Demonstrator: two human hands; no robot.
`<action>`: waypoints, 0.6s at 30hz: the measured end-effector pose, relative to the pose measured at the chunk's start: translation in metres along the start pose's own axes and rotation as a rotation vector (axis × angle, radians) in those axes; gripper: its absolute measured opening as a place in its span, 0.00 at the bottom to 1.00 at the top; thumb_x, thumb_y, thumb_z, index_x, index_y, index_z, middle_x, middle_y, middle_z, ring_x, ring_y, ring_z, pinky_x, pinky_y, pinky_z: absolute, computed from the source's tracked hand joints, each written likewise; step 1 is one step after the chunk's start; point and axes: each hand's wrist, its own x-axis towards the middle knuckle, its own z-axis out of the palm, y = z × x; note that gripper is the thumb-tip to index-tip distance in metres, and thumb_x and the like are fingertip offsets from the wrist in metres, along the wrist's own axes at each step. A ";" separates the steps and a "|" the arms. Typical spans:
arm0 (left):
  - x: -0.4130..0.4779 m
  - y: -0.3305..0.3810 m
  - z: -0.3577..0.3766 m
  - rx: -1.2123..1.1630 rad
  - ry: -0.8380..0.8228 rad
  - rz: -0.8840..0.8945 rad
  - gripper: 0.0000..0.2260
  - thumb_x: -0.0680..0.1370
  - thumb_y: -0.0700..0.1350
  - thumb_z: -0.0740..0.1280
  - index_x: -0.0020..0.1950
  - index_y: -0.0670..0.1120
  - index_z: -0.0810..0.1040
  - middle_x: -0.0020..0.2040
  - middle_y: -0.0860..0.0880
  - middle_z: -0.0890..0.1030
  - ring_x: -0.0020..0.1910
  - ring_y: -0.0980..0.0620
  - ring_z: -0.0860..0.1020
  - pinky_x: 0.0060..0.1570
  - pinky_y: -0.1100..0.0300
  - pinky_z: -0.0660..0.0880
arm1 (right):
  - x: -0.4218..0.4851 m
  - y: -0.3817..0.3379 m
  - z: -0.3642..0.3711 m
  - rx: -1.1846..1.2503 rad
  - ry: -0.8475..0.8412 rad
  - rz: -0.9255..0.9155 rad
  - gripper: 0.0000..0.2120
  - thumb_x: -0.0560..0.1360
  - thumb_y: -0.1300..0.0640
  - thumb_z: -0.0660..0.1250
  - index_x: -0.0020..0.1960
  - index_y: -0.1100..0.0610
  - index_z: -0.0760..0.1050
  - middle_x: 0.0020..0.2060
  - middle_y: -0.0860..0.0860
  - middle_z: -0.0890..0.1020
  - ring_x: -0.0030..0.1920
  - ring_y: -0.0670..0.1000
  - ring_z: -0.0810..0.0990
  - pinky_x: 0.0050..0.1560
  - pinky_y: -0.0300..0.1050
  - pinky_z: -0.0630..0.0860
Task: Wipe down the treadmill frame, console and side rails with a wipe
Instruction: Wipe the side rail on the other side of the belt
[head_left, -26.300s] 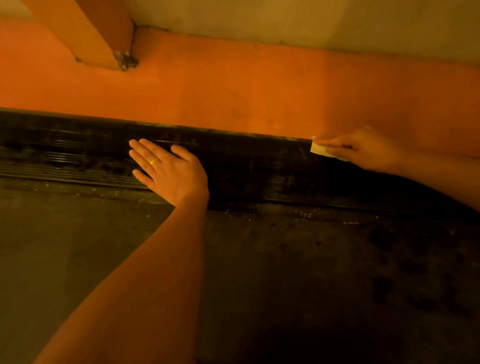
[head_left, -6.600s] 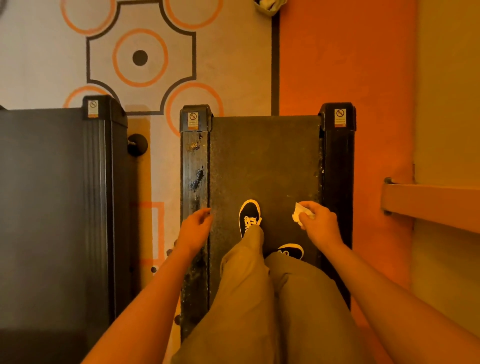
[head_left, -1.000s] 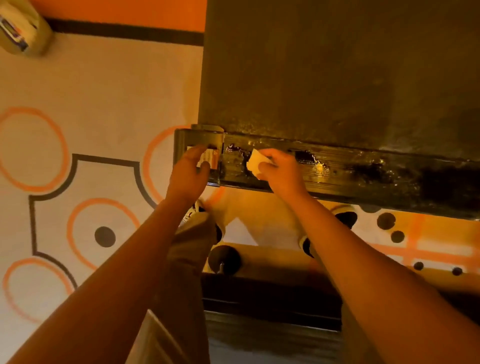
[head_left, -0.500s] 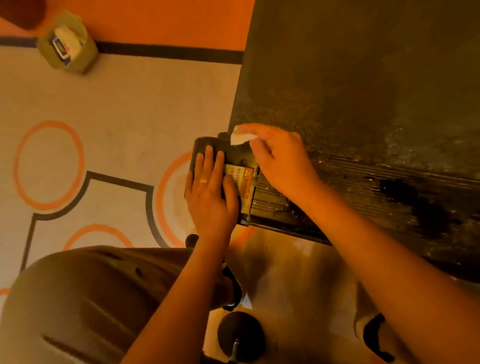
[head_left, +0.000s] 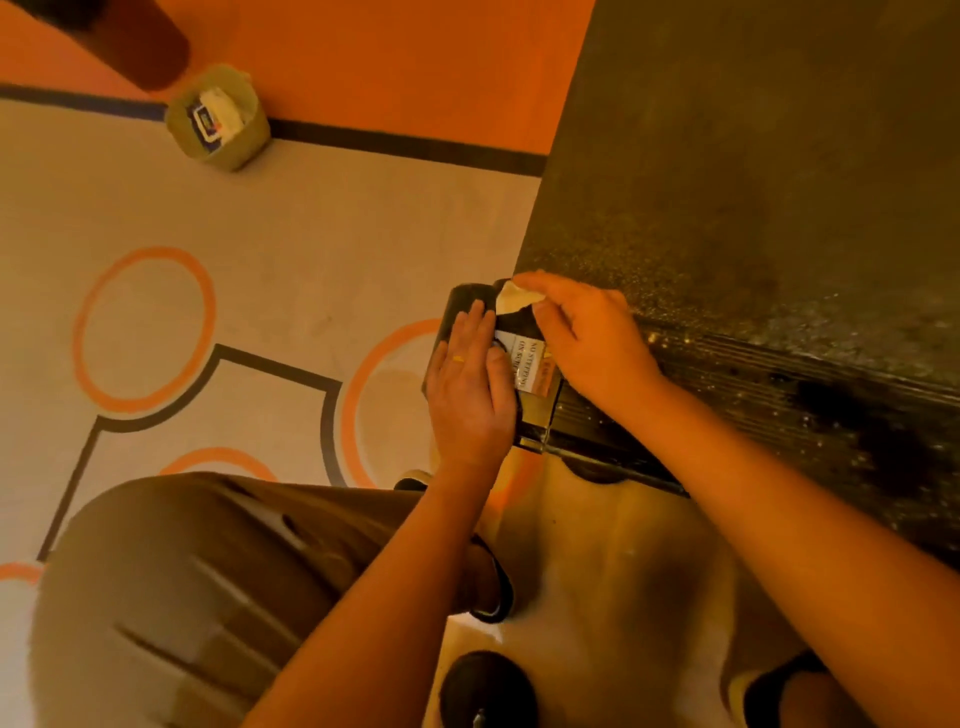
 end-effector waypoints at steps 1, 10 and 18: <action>0.002 0.000 -0.009 -0.107 -0.020 -0.058 0.21 0.85 0.48 0.52 0.77 0.46 0.69 0.77 0.49 0.68 0.77 0.54 0.65 0.75 0.55 0.63 | -0.001 -0.004 0.002 -0.018 -0.010 0.008 0.17 0.84 0.60 0.58 0.70 0.53 0.75 0.66 0.54 0.79 0.66 0.53 0.77 0.62 0.35 0.67; 0.013 -0.026 -0.069 -0.271 -0.229 -0.248 0.21 0.87 0.51 0.52 0.78 0.46 0.67 0.76 0.46 0.69 0.75 0.50 0.67 0.71 0.64 0.60 | 0.000 -0.027 0.051 -0.314 -0.397 -0.050 0.22 0.82 0.55 0.59 0.76 0.45 0.66 0.79 0.50 0.59 0.80 0.56 0.54 0.78 0.61 0.54; 0.013 -0.004 -0.055 -0.016 -0.369 -0.055 0.23 0.85 0.55 0.54 0.79 0.49 0.66 0.81 0.43 0.58 0.79 0.43 0.60 0.75 0.47 0.63 | -0.067 0.011 -0.003 -0.312 -0.107 0.033 0.23 0.84 0.53 0.59 0.78 0.52 0.63 0.78 0.51 0.62 0.80 0.50 0.53 0.79 0.49 0.47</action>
